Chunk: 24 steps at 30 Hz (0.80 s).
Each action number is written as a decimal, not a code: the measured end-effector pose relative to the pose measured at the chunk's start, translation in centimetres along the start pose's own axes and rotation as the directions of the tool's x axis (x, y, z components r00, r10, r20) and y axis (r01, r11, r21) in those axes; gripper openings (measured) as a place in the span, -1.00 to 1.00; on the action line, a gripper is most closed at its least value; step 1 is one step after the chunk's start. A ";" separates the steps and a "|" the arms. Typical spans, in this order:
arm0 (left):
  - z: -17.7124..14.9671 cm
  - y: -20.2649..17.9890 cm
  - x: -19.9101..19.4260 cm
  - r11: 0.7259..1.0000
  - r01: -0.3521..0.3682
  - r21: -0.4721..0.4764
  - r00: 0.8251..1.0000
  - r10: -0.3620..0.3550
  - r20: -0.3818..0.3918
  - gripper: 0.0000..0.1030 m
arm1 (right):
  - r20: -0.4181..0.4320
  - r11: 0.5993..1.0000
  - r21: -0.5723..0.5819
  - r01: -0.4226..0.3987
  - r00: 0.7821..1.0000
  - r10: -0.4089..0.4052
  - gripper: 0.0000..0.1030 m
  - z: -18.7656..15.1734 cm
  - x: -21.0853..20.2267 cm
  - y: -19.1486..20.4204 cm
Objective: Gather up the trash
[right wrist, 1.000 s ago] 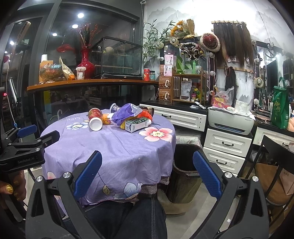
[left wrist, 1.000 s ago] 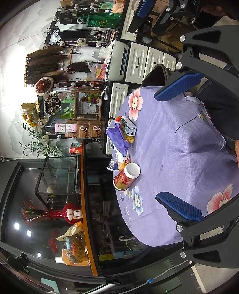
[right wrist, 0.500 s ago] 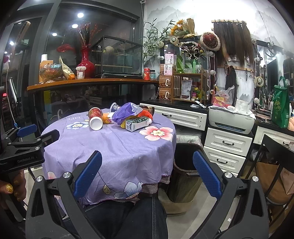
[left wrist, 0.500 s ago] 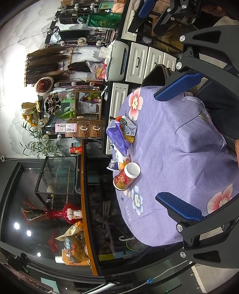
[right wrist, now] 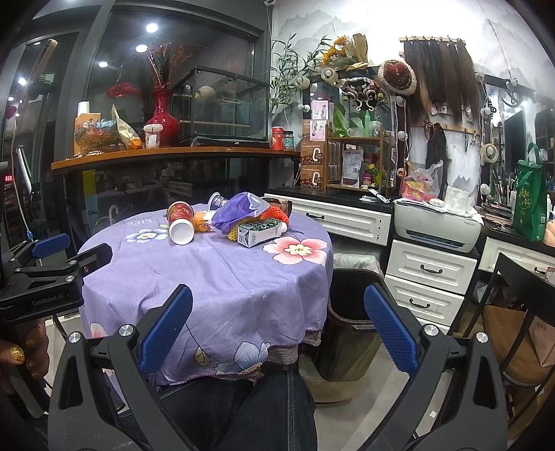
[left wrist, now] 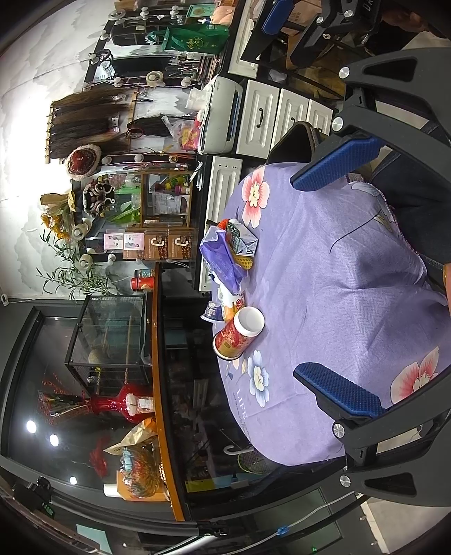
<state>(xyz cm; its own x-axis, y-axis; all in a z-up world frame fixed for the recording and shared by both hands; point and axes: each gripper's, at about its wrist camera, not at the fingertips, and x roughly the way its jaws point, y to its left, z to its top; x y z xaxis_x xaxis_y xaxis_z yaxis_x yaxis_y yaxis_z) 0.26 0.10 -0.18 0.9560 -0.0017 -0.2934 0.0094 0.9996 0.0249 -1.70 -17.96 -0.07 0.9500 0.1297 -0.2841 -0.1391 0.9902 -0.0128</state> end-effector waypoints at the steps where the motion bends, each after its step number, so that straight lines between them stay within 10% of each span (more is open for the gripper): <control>1: 0.0 0.0 0.0 1.000 0.001 -0.001 1.000 -0.001 -0.002 0.90 | -0.001 1.000 0.001 0.000 1.000 0.000 0.91 0.0 0.0 0.0; 24: -0.1 0.0 0.1 1.000 0.001 -0.002 1.000 -0.001 -0.008 0.90 | -0.006 1.000 0.000 -0.002 1.000 0.002 0.91 -0.2 0.2 0.0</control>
<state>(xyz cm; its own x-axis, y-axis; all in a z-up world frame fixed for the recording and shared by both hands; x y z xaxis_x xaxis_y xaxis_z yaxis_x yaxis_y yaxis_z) 0.31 0.14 -0.31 0.9535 -0.0022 -0.3013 0.0096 0.9997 0.0231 -1.60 -17.92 -0.26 0.9481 0.1310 -0.2898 -0.1405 0.9900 -0.0122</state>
